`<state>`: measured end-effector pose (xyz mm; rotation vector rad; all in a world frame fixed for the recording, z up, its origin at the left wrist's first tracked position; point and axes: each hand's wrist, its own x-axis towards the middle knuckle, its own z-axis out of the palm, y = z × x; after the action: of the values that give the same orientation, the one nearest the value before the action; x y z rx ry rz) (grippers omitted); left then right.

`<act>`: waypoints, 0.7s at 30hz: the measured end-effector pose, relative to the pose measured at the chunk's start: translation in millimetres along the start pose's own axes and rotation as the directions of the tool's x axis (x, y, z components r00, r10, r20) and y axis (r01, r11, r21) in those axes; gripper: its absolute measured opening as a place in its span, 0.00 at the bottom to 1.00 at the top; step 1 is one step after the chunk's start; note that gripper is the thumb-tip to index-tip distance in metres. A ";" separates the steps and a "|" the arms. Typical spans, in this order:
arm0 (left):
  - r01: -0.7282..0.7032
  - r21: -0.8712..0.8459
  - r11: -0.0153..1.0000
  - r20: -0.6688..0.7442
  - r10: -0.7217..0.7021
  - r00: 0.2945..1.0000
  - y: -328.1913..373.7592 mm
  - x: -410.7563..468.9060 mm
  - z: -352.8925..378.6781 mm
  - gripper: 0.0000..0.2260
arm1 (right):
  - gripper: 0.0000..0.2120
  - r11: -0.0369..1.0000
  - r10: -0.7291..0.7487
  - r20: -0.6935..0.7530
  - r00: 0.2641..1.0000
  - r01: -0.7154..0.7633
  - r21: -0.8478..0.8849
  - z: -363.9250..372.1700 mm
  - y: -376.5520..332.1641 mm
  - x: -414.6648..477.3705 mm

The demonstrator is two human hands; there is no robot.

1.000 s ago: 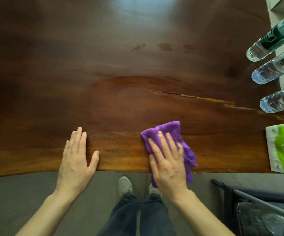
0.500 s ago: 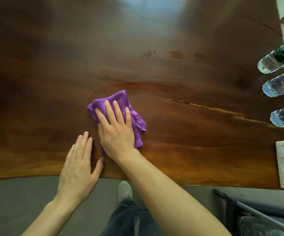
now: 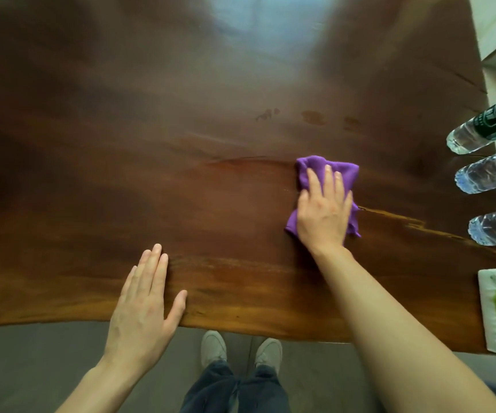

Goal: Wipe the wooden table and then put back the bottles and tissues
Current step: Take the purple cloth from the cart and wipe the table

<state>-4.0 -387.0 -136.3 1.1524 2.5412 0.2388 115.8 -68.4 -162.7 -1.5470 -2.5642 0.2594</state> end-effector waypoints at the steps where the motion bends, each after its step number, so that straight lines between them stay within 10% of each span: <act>1: 0.004 -0.003 1.000 0.002 -0.004 1.000 1.1 -0.2 -0.3 0.36 | 0.23 0.999 0.033 -0.010 0.999 -0.033 -0.002 -4.3 17.5 -2.4; 21: -0.028 -0.013 1.000 -0.103 0.027 0.994 51.1 114.5 -41.9 0.21 | 0.18 0.874 0.189 -0.187 0.964 -0.079 0.479 -79.9 107.4 28.1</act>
<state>-54.2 -267.7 -109.6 1.1994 2.6088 0.3308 211.7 11.8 -107.1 -1.4651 -2.0208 0.6255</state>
